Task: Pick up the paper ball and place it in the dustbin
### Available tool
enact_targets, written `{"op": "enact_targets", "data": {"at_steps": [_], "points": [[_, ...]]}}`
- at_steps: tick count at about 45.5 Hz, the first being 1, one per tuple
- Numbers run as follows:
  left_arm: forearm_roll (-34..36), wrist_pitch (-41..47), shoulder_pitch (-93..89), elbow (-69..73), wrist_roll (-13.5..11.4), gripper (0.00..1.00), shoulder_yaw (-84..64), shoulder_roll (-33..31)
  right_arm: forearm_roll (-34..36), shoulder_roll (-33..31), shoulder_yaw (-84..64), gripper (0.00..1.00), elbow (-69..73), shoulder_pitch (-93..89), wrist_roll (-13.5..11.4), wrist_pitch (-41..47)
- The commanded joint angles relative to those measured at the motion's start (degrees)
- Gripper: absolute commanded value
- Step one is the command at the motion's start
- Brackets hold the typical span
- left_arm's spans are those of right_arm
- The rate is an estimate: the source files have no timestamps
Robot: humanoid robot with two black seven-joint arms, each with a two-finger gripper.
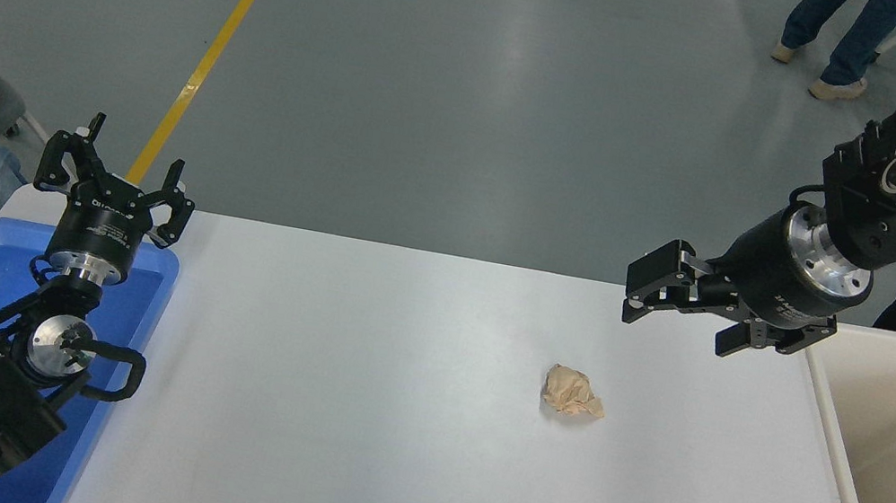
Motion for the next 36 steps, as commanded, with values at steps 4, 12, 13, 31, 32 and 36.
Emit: {"op": "enact_targets", "data": {"at_steps": [4,12,13,31,32,36], "points": [[0.09,0.0,-0.06,-0.04,0.09,0.99,0.08,-0.03,-0.01,0.11,-0.46,1.0,-0.01,-0.04,0.0,0.0],[0.0,0.0,-0.06,0.05,0.0,0.99,-0.01,-0.03,-0.01,0.46,-0.46,1.0,-0.1,-0.21,0.0,0.0],[0.0,0.0,-0.06,0.05,0.0,0.99,-0.01,-0.03,-0.01,0.46,-0.46,1.0,-0.1,-0.21,0.0,0.0],[0.0,0.0,-0.06,0.05,0.0,0.99,-0.01,-0.03,0.08,3.36,-0.37,1.0,-0.89,-0.3,0.0,0.0],[0.0,0.0,-0.06,0.05,0.0,0.99,0.08,-0.03,0.08,3.45,-0.37,1.0,-1.07,-0.3,0.09,0.0],[0.0,0.0,-0.06,-0.04,0.0,0.99,-0.01,-0.03,0.25,3.63,-0.37,1.0,-1.42,-0.48,0.09,0.0]]}}
